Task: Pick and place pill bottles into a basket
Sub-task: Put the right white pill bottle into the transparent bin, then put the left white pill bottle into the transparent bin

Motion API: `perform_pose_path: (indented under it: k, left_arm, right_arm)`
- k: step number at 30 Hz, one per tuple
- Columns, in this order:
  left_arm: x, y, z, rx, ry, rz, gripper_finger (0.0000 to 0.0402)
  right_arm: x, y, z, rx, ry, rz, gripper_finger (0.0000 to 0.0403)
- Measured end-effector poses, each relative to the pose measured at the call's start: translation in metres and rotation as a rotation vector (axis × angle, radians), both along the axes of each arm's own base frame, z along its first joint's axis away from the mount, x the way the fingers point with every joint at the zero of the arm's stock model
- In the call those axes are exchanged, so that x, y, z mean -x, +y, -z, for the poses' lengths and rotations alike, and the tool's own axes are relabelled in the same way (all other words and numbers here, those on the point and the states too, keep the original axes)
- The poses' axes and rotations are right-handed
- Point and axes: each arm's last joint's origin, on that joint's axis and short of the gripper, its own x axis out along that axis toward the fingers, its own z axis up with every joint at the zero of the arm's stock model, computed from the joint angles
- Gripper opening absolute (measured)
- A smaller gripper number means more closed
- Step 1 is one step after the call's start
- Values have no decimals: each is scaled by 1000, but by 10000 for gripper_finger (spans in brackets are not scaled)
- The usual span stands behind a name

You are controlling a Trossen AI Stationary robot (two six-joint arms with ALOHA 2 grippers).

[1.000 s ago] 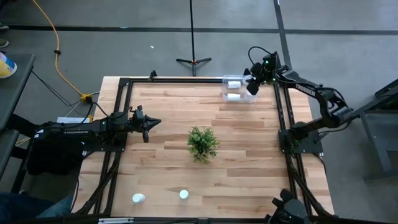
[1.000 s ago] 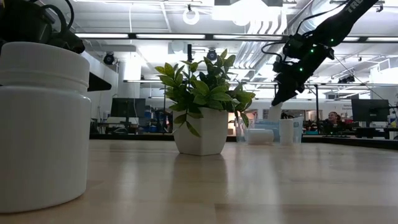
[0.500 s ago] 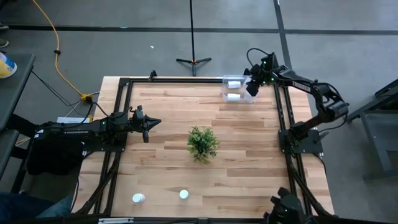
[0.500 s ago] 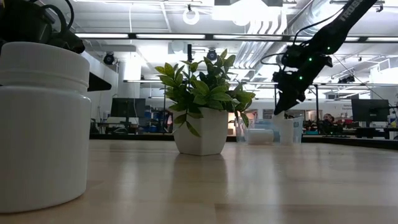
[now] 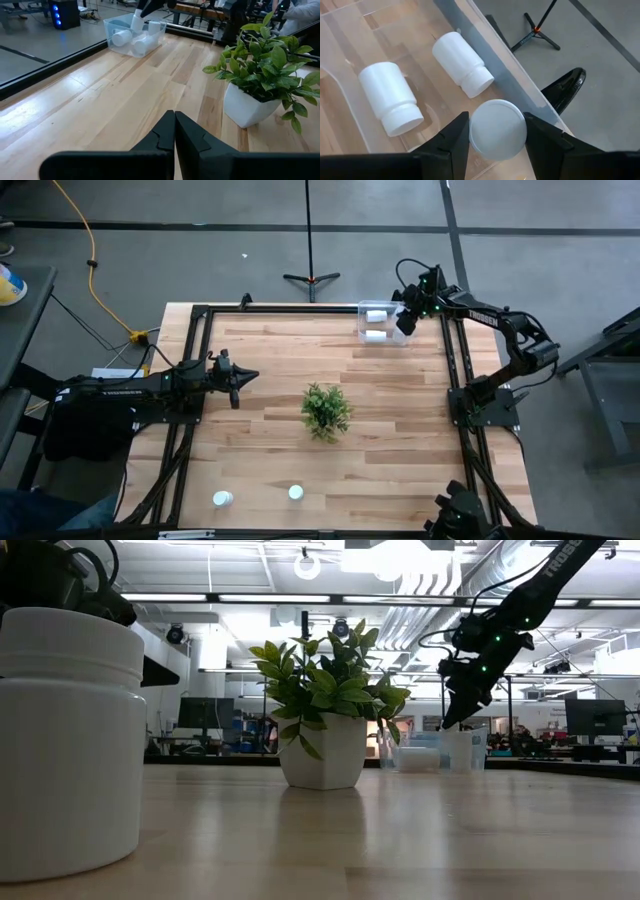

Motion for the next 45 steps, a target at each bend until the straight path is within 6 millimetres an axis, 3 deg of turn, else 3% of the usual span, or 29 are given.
perform_pose_path:
  k: [6,14,29,35,45]
  left_arm:
    - [0,0,0,-3,-1,-10,46]
    - [0,0,0,-3,-1,-14,46]
    - [0,0,0,-3,-1,-14,46]
    - [0,0,0,-3,-1,-14,46]
    - [0,0,0,-3,-2,-13,46]
  right_arm:
    - [0,1,1,-6,7,-5,154]
    - [0,1,1,-5,11,-3,184]
    - [-1,-3,-2,43,1,24,188]
    - [-6,-9,-10,85,-135,40,188]
    - [-15,-9,-36,60,-476,-86,188]
